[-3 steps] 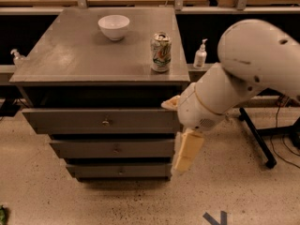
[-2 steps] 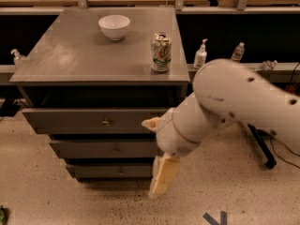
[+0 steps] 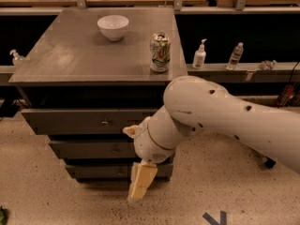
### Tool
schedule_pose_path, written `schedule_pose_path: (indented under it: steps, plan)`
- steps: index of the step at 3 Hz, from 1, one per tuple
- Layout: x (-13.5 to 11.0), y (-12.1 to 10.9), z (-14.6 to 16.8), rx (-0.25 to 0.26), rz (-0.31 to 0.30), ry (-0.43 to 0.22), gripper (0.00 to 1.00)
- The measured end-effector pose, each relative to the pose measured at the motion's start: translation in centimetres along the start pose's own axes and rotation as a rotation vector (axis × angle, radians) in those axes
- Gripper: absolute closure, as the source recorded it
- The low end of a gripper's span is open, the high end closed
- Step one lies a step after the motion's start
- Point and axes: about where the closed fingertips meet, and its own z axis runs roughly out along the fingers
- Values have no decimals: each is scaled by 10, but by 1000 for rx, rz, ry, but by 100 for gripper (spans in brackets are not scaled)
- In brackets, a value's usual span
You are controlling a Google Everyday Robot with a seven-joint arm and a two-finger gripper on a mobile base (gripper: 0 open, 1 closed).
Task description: Open middle drawer
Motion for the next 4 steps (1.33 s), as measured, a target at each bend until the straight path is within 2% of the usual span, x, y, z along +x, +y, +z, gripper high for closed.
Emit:
schedule_pose_path:
  steps: [1,2,3,4]
  plan:
    - [62,-2,44,-11,92,57,0]
    - [131,-1,89,40,166,67,0]
    - [174,-24,126,117,198,-67,0]
    - [176,-19,137,99,166,-70,0]
